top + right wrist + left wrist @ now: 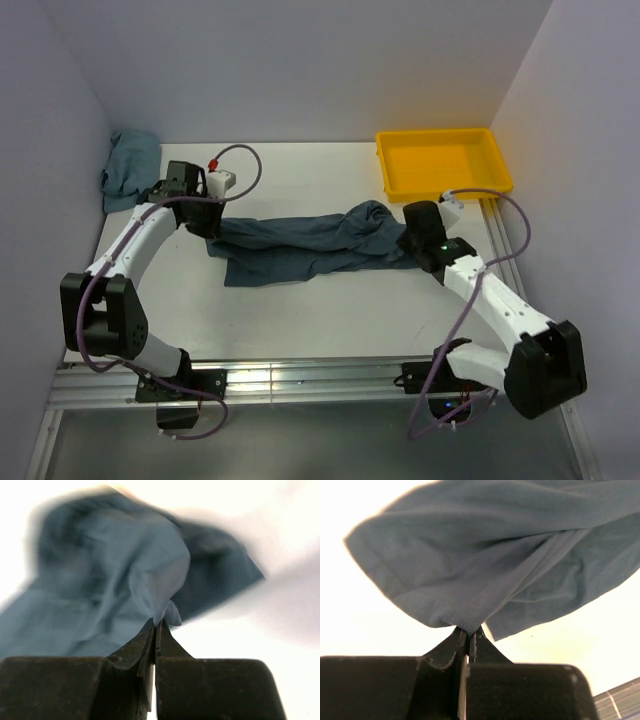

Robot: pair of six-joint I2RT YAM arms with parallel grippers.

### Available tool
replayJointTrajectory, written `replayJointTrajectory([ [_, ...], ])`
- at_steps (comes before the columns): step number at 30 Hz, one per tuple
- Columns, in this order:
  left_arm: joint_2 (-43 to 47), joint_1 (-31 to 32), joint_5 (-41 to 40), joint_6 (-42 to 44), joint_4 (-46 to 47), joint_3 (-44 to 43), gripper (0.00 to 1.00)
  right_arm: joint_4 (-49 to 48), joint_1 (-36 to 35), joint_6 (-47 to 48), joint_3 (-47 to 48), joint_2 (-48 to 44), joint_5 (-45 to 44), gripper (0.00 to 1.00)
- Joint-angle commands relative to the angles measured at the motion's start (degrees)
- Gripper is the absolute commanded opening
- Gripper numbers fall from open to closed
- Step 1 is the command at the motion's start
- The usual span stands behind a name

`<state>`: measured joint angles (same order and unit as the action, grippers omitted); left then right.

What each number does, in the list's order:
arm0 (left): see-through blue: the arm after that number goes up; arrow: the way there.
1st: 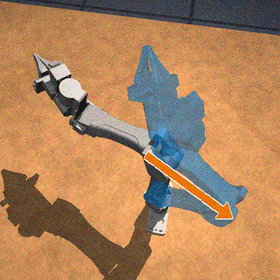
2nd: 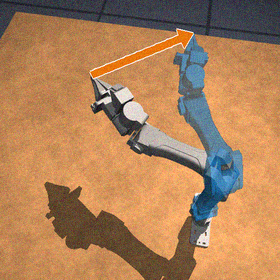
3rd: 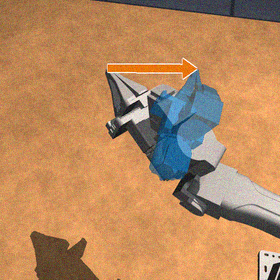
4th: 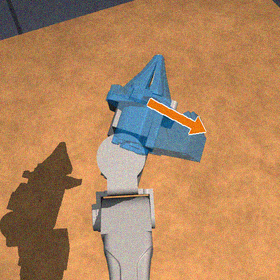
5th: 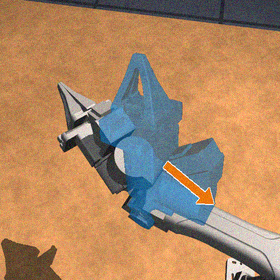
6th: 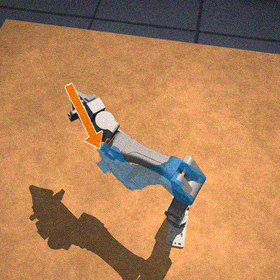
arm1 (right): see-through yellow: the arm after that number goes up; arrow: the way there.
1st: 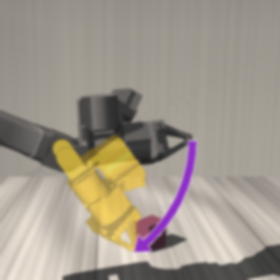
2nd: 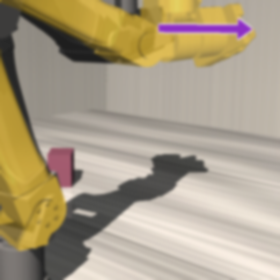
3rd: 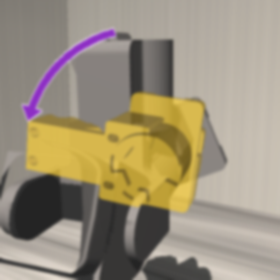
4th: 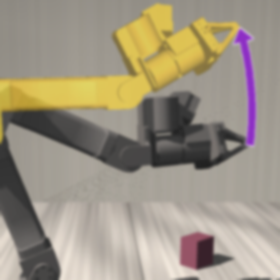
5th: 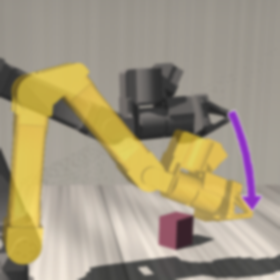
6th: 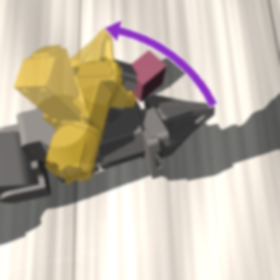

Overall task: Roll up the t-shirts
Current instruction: Flatten the tshirt

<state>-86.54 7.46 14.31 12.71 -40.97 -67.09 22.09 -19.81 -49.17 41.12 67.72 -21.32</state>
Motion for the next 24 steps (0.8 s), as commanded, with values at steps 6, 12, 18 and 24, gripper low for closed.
replayJointTrajectory([
  [6, 6.47, -3.76, -7.97, 3.11, -6.04, -13.05, 0.0, 9.46, 0.65, 7.5, 23.1, -13.22, 0.39, 0.0],
  [12, 11.65, -6.5, -10.87, 4.6, -8.16, -19.13, 0.0, 12.28, 0.57, 10.58, 40.33, -15.87, 5.93, 0.0],
  [18, 14.74, -6.67, -14.03, 3.9, -8.87, -24.31, 0.0, 11.23, 0.57, 11.55, 53.52, -11.13, 14.54, 0.0],
  [24, 5.81, -7.29, -13.26, 0.74, -8.78, -37.38, 0.0, 10.0, 0.57, 13.74, 67.58, 4.67, 19.56, 0.0],
])
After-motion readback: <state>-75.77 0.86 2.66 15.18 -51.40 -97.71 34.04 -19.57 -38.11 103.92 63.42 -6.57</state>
